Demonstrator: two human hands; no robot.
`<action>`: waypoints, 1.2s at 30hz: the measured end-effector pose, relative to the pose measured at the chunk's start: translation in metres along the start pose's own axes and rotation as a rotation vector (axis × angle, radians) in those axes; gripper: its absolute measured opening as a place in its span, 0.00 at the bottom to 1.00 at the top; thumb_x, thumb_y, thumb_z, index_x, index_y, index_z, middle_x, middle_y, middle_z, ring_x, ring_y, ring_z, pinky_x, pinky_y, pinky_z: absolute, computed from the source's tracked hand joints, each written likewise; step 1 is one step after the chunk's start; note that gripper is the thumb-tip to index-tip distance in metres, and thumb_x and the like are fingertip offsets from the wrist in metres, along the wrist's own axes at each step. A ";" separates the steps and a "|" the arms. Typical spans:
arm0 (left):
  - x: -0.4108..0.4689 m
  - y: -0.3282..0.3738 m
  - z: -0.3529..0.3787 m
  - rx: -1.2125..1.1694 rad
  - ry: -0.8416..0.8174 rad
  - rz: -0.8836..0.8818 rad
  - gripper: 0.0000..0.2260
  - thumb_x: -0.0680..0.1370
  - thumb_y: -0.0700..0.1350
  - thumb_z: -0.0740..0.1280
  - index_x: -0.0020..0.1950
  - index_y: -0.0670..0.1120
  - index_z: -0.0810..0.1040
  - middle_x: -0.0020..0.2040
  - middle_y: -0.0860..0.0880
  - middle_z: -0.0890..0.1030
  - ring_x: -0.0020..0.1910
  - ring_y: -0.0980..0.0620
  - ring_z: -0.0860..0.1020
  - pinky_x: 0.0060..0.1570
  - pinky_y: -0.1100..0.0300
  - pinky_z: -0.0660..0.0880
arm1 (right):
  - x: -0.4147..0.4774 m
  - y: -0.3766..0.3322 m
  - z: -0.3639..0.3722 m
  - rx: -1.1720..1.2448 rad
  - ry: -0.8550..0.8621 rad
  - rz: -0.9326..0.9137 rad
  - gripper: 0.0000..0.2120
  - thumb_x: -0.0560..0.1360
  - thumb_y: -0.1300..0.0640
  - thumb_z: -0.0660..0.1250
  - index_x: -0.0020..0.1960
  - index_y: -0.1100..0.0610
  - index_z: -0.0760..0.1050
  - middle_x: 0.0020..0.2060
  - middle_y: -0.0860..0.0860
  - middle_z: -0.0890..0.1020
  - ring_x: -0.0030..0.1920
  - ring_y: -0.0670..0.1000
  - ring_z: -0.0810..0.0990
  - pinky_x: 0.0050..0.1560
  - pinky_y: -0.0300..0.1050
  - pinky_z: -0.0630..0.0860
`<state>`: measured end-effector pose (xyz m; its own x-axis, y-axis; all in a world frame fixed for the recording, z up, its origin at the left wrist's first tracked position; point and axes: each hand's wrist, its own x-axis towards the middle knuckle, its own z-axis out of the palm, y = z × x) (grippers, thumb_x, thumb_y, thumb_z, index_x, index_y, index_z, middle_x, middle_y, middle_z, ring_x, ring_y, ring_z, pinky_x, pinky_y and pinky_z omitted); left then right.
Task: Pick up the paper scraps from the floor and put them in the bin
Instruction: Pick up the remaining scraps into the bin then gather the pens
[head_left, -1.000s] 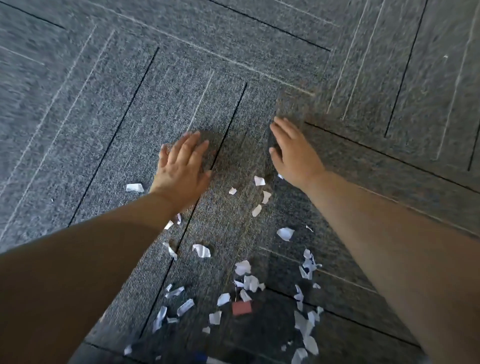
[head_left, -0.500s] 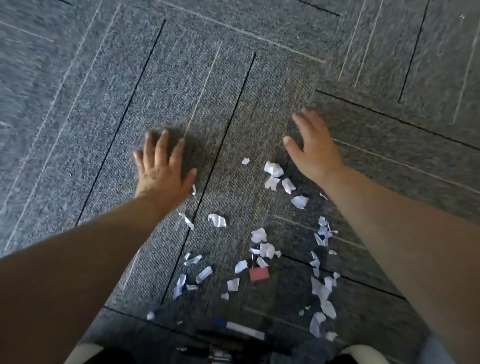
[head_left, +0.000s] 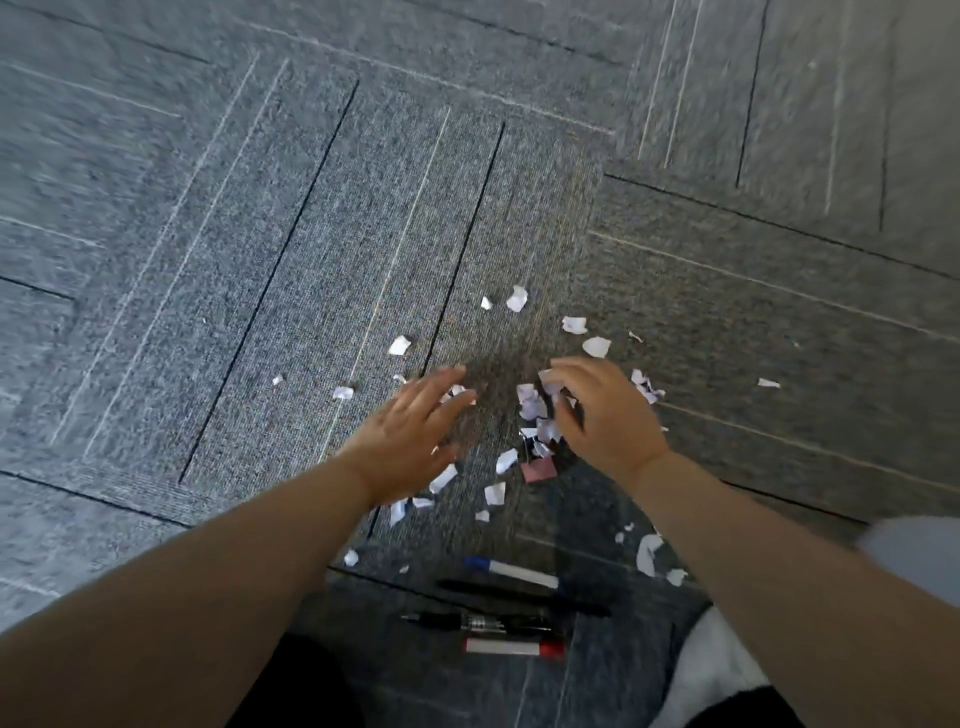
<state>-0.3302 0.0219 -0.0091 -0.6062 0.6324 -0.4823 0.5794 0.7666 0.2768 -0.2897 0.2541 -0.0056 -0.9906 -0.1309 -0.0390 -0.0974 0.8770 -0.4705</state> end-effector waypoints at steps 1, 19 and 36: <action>-0.004 -0.006 -0.001 0.065 0.038 -0.002 0.27 0.76 0.59 0.42 0.71 0.52 0.34 0.72 0.50 0.32 0.71 0.50 0.34 0.73 0.46 0.42 | -0.004 0.006 -0.003 -0.016 0.041 0.095 0.17 0.76 0.55 0.56 0.59 0.62 0.75 0.59 0.58 0.77 0.60 0.59 0.74 0.62 0.53 0.71; 0.013 -0.001 0.010 -0.138 0.084 -0.115 0.28 0.78 0.60 0.46 0.68 0.55 0.30 0.69 0.54 0.28 0.69 0.53 0.33 0.68 0.53 0.40 | 0.010 -0.009 0.029 0.187 0.205 0.293 0.24 0.78 0.53 0.54 0.72 0.61 0.59 0.73 0.55 0.60 0.72 0.52 0.55 0.71 0.42 0.53; -0.007 -0.043 0.015 -0.005 0.222 -0.305 0.28 0.75 0.60 0.38 0.72 0.50 0.33 0.70 0.50 0.31 0.69 0.50 0.30 0.68 0.45 0.32 | 0.070 -0.033 0.034 0.082 0.083 0.100 0.15 0.77 0.60 0.59 0.63 0.63 0.71 0.65 0.59 0.72 0.67 0.59 0.67 0.69 0.55 0.63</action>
<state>-0.3425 -0.0169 -0.0303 -0.8544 0.3832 -0.3510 0.3514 0.9236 0.1531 -0.3530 0.2004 -0.0225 -0.9998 -0.0032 -0.0182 0.0071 0.8428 -0.5381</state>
